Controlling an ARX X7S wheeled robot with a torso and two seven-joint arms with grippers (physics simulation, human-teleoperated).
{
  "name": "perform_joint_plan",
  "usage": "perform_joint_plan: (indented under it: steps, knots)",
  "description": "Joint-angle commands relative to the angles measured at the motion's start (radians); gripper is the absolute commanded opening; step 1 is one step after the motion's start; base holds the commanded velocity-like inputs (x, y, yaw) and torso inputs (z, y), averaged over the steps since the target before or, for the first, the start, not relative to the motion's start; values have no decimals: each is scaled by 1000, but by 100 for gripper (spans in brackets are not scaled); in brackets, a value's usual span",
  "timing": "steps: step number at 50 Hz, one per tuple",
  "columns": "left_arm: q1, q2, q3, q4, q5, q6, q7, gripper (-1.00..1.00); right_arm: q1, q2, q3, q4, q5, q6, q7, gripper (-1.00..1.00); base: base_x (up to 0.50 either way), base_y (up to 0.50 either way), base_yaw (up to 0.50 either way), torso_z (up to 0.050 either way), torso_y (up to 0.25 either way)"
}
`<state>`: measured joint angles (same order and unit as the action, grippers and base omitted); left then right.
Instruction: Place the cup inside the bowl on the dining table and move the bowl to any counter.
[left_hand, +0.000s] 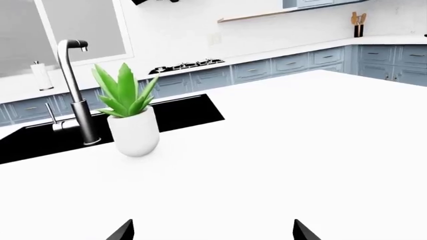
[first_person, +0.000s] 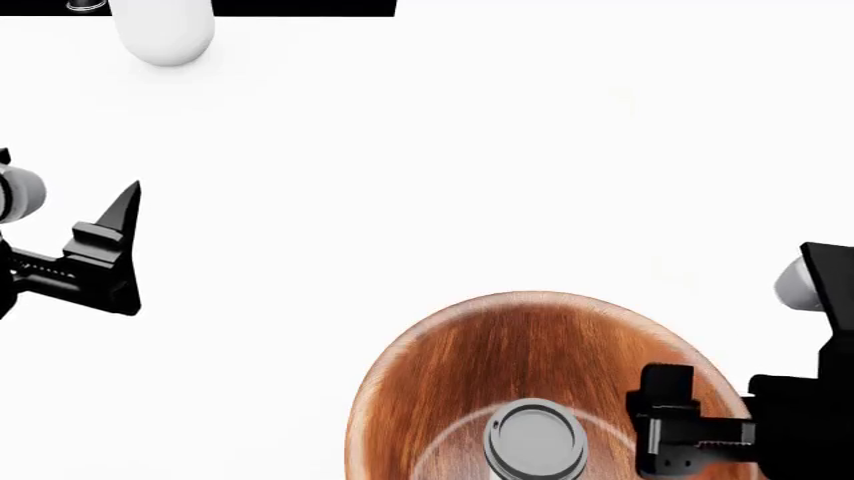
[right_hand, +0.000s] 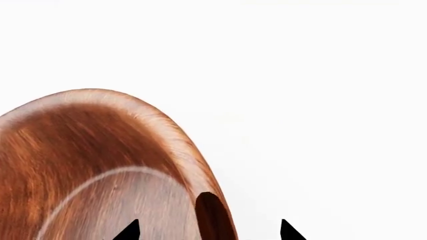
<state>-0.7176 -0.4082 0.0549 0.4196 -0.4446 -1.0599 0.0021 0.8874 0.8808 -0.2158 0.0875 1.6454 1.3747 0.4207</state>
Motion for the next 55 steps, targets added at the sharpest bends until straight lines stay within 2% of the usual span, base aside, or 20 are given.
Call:
perform_joint_plan:
  steps: [1,5,6,16,28,49,55]
  knots:
    - [6,2,-6,-6,-2,2,6,100,-15,0,-10,-9,-23,-13,-31,100,0,0,0,0,0]
    - [9,0,-10,-3,-6,1,7,100,-15,6,-10,-20,-24,-17,-35,100,0,0,0,0,0]
    - [10,0,-9,-4,-6,2,6,100,-16,7,-11,-24,-24,-16,-38,-100,0,0,0,0,0]
    - [16,5,-7,0,-8,4,-1,100,5,5,-26,-33,-37,-19,-63,-100,0,0,0,0,0]
    - [22,5,-6,-2,-11,10,-4,100,-6,-12,33,13,34,-92,39,-100,0,0,0,0,0]
    - [33,2,-14,-20,-16,34,-2,100,181,12,55,84,50,-100,61,-100,0,0,0,0,0]
    - [45,-4,-17,-18,-16,40,-2,100,171,39,85,62,87,-110,83,-100,0,0,0,0,2]
